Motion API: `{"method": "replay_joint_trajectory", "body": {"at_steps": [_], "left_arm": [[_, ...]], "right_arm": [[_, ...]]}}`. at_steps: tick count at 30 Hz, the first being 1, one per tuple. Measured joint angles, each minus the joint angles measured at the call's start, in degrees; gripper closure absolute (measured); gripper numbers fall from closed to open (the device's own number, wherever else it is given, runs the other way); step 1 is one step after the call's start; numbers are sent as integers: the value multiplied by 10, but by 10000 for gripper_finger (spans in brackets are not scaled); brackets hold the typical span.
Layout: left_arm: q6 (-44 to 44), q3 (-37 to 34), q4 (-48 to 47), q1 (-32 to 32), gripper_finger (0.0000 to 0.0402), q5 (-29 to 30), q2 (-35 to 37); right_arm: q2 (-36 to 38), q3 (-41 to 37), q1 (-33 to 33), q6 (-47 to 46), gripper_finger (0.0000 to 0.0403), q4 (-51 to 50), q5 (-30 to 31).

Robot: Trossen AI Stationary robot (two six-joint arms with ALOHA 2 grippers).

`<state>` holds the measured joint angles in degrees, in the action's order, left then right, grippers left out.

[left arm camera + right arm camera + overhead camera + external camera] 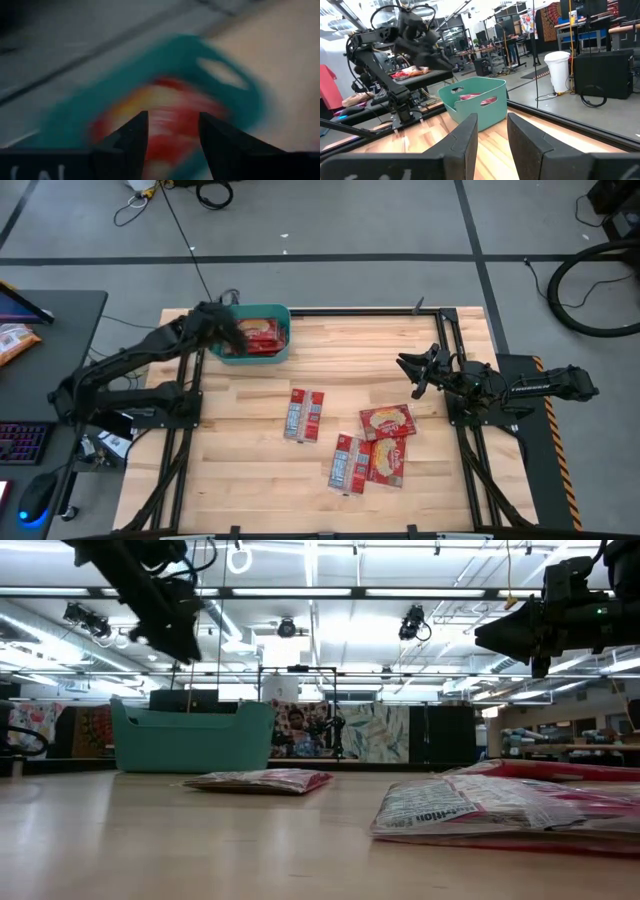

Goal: Sort popcorn bags into baskets
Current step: Put the red popcorn bag into the blue bin

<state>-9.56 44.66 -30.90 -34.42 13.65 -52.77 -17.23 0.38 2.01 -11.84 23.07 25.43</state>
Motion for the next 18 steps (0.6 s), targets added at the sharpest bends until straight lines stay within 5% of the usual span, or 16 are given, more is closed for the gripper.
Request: {"method": "replay_joint_trajectory", "body": {"at_steps": [3, 5, 11, 18], "left_arm": [[20, 0, 4, 50, 224, -138, -14], [23, 0, -1, 99, 224, -171, -28], [28, -1, 30, 262, 224, -144, -96], [27, -1, 110, 420, 223, -37, -205]], "right_arm": [[0, 0, 0, 0, 292, 0, 0], [0, 0, 0, 0, 292, 0, 0], [0, 0, 0, 0, 292, 0, 0], [0, 0, 0, 0, 292, 0, 0]]}}
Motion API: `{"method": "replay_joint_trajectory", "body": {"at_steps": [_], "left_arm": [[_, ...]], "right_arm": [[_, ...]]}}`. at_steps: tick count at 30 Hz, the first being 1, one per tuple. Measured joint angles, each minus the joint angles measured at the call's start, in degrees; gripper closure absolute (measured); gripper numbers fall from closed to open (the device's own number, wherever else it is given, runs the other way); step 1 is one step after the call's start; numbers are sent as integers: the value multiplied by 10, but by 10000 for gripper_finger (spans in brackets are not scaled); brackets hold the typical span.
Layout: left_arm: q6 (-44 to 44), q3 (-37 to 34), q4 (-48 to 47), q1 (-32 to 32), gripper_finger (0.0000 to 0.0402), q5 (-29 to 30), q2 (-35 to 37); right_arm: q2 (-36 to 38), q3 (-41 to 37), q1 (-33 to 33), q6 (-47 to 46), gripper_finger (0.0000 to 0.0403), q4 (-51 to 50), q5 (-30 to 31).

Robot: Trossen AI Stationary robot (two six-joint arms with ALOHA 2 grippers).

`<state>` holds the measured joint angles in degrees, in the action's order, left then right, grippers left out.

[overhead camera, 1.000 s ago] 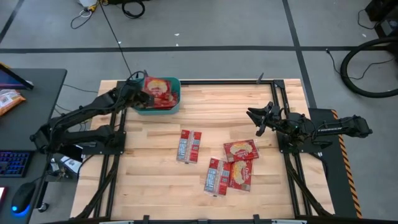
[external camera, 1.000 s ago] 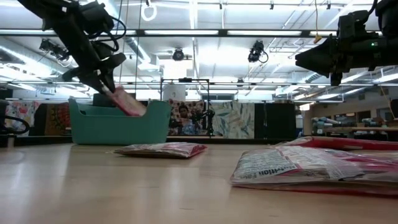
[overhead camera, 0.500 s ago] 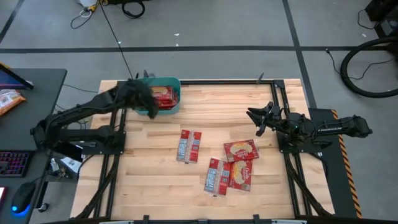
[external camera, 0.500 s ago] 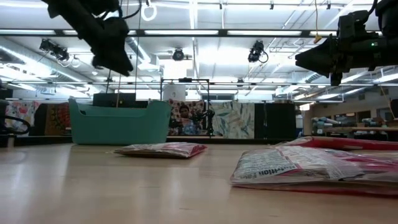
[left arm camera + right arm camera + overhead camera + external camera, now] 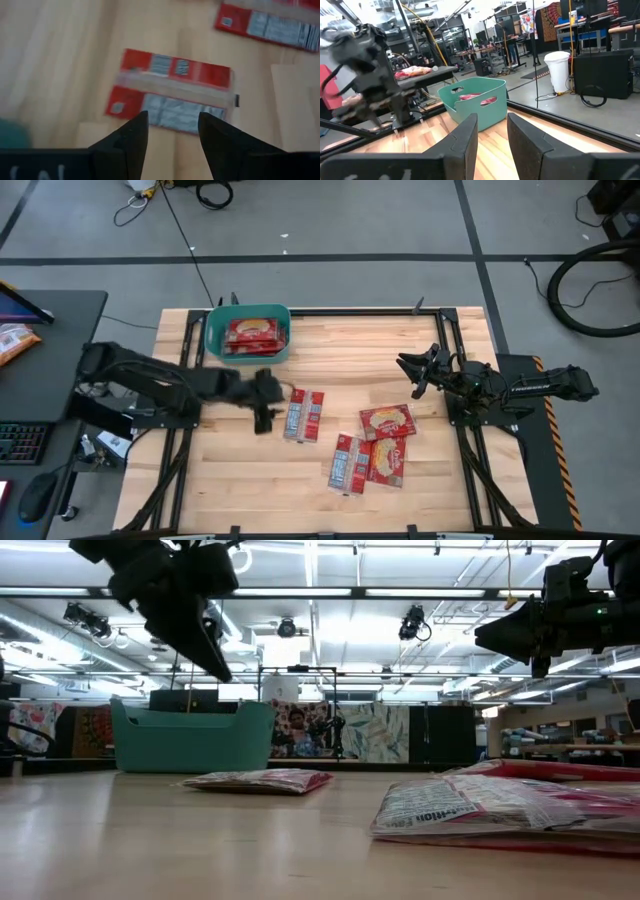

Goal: Sort popcorn bags into baskets
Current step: Put the red popcorn bag into the blue bin

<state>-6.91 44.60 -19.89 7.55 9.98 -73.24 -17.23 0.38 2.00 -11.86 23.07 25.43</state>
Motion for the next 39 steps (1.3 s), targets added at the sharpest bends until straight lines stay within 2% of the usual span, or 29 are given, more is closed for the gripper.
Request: {"method": "replay_joint_trajectory", "body": {"at_steps": [6, 11, 14, 18, 22, 26, 36, 39], "left_arm": [[-14, 0, 82, 80, 223, 13, -100], [22, 0, 94, 132, 223, 14, -159], [27, 5, 109, 153, 223, 35, -185], [39, 48, 104, 178, 223, 91, -225], [48, 97, 72, 191, 223, 155, -266], [56, 117, 68, 191, 223, 162, -288], [62, 112, 40, 192, 223, 180, -316], [66, 113, 36, 192, 223, 202, -328]], "right_arm": [[0, 0, 0, 0, 292, 5, 0], [0, 0, 0, 0, 292, 5, 0], [0, 0, 0, 0, 292, 5, 0], [0, 0, 0, 0, 292, 5, 0], [0, 0, 0, 0, 292, 5, 0], [0, 0, 0, 0, 292, 5, 0], [-1, 0, 0, 0, 292, 12, 0], [-1, 0, 0, 0, 292, 13, 0]]}}
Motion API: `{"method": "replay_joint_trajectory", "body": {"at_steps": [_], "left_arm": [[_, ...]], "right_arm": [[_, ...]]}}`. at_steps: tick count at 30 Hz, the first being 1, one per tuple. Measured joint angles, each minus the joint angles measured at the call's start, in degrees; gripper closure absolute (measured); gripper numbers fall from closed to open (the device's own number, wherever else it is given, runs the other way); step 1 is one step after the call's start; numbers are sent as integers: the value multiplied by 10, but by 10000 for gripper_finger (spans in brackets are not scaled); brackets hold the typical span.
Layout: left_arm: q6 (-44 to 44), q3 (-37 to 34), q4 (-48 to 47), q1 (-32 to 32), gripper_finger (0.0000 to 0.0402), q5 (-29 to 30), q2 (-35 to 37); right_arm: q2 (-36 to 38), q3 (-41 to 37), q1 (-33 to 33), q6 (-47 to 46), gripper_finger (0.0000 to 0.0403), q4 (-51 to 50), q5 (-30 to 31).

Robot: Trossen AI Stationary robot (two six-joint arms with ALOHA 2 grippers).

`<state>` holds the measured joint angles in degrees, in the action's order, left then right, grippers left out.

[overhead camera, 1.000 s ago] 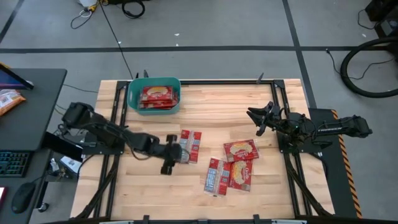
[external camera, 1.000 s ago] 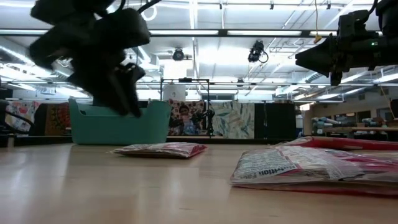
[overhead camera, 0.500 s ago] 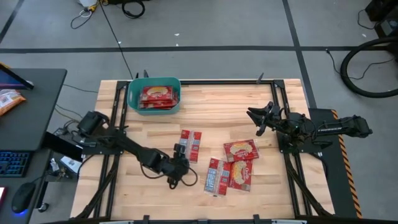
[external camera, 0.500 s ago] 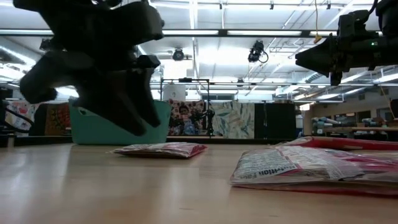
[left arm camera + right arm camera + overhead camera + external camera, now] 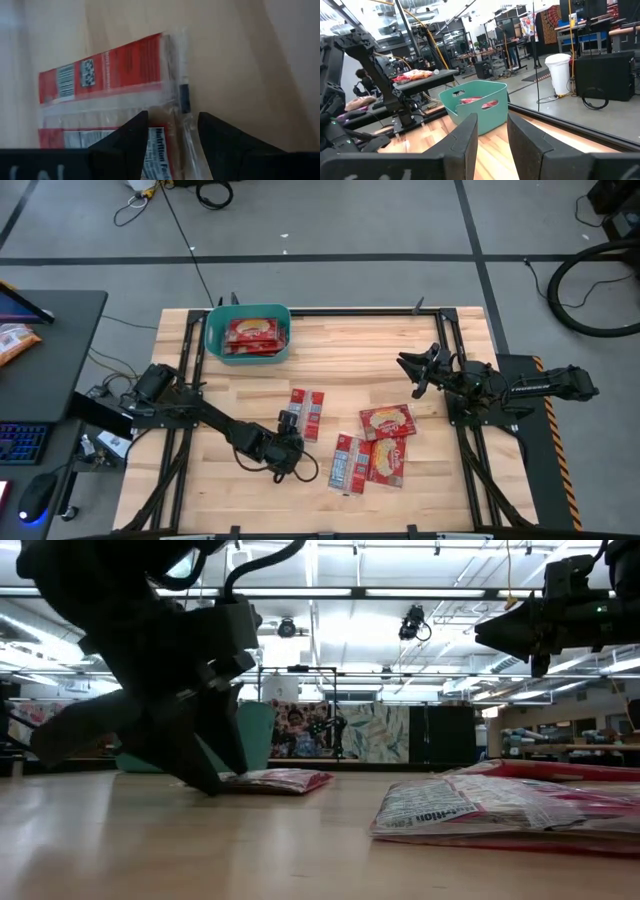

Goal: Sort popcorn bags into baskets
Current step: Put the red popcorn bag into the blue bin

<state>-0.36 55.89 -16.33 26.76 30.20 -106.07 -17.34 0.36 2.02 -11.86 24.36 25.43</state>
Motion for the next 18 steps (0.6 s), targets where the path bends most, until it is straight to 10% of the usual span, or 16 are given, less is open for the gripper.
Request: {"method": "replay_joint_trajectory", "body": {"at_steps": [8, 18], "left_arm": [[-15, 0, -21, -1, 251, 37, -7], [-110, -1, -34, -1, 392, 41, -5]], "right_arm": [[0, 0, 0, 0, 292, 2, 0], [0, 0, 0, 0, 292, 3, 0]]}}
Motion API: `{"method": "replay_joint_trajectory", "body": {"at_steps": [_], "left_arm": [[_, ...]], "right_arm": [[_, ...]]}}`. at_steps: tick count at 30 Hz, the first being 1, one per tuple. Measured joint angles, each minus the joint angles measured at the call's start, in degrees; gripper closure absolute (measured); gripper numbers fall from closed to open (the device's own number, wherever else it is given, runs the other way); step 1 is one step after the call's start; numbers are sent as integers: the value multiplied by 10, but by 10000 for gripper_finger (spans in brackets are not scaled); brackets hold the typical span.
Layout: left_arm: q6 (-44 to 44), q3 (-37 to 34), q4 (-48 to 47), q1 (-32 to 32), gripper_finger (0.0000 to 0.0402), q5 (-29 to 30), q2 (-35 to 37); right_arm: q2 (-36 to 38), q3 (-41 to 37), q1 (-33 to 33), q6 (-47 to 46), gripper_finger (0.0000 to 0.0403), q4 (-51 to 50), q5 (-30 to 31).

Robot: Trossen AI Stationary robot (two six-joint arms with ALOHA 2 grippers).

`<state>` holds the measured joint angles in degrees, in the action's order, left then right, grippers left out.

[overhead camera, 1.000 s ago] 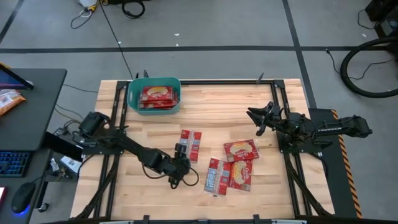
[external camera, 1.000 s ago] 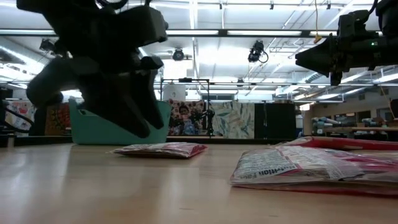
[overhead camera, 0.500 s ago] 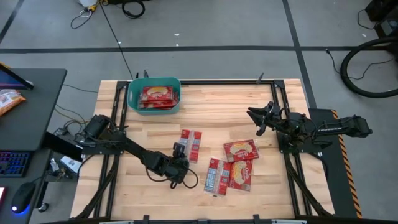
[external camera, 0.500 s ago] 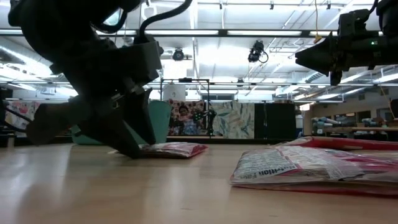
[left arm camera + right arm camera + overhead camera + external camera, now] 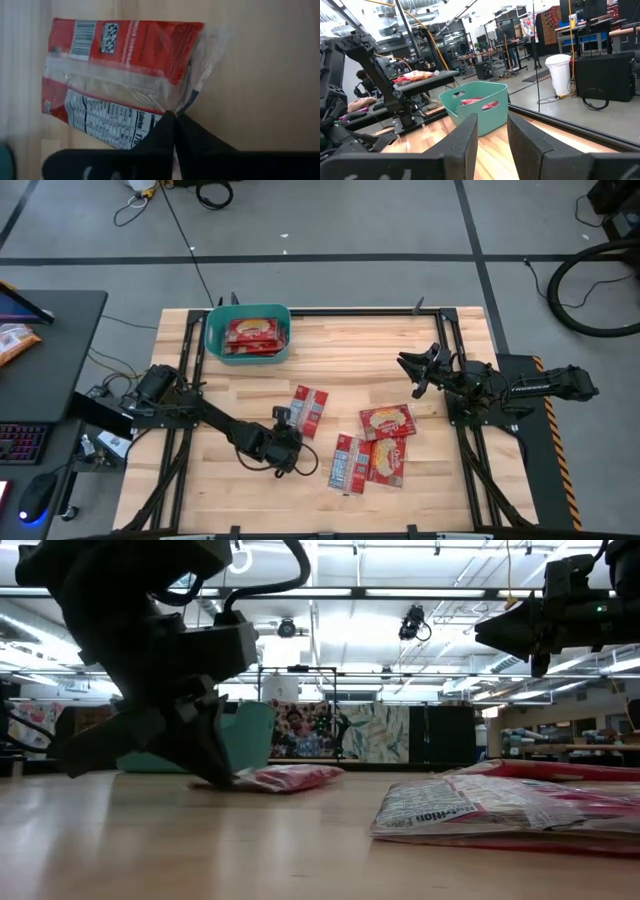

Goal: Sort popcorn bags into baskets
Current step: Put the red popcorn bag into the blue bin

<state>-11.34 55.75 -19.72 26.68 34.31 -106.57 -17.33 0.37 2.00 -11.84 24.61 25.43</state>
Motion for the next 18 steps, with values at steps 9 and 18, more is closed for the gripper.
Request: {"method": "replay_joint_trajectory", "body": {"at_steps": [9, 18], "left_arm": [[-85, 30, -129, -36, 397, -3, 135], [-156, 33, -192, -89, 398, 27, 338]], "right_arm": [[0, 0, 0, 0, 292, 0, 0], [0, 0, 0, 0, 292, 2, 0]]}}
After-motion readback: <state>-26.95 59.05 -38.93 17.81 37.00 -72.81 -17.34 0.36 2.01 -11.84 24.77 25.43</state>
